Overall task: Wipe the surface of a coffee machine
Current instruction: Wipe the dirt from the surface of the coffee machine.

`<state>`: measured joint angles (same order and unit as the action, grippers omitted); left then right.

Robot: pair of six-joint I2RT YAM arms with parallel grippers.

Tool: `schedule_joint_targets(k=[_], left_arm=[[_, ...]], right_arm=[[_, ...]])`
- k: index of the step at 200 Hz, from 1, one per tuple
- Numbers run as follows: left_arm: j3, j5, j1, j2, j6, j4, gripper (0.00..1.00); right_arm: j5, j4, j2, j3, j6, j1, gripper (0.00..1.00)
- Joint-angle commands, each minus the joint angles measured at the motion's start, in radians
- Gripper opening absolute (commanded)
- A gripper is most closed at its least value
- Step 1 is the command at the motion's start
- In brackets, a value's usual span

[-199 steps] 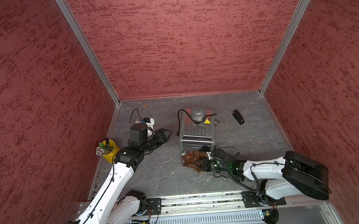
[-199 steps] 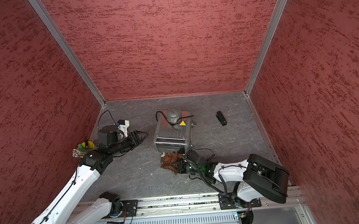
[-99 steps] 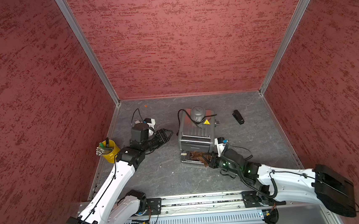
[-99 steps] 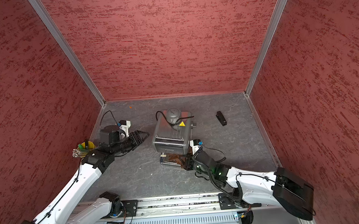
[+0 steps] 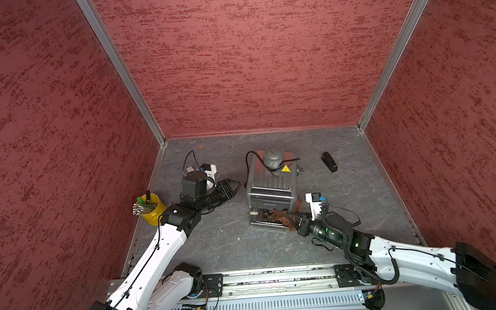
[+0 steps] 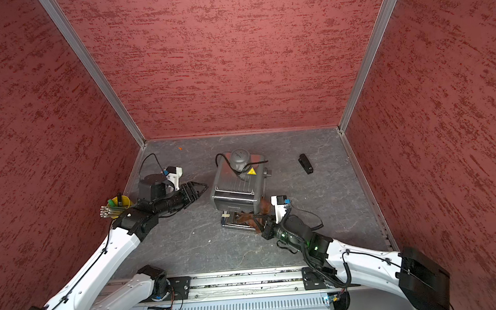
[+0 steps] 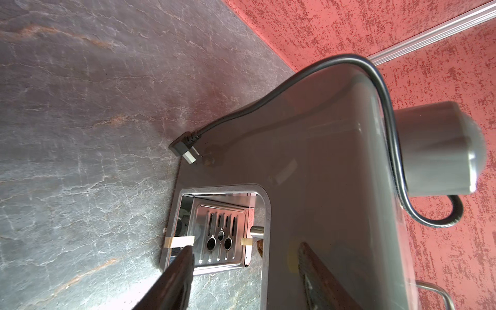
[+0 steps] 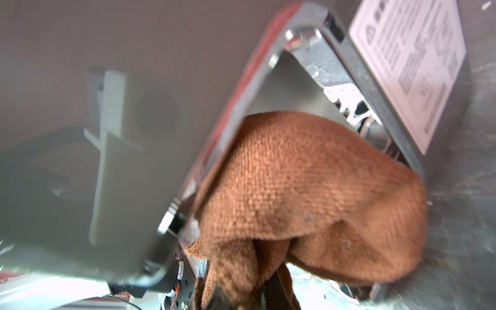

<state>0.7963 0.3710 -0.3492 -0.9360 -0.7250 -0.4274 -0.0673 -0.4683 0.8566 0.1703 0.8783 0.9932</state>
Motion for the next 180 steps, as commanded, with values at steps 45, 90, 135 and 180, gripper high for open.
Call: schedule_joint_targets(k=[45, 90, 135, 180], left_arm=[[-0.036, 0.08, -0.002, 0.107, 0.114, -0.057, 0.64], [-0.14, 0.271, -0.002, 0.235, 0.192, -0.109, 0.67], [-0.296, 0.453, -0.036, 0.423, 0.07, -0.003, 0.74], [-0.286, 0.445, -0.194, 0.45, -0.031, 0.147, 0.86]], right_arm=[[0.17, -0.125, 0.009, 0.012, -0.039, 0.004, 0.0], [0.252, 0.077, -0.043, 0.048, -0.081, 0.004, 0.0], [0.28, 0.423, -0.33, 0.023, -0.102, 0.004, 0.0], [0.398, 0.611, -0.514, 0.118, -0.199, 0.004, 0.0]])
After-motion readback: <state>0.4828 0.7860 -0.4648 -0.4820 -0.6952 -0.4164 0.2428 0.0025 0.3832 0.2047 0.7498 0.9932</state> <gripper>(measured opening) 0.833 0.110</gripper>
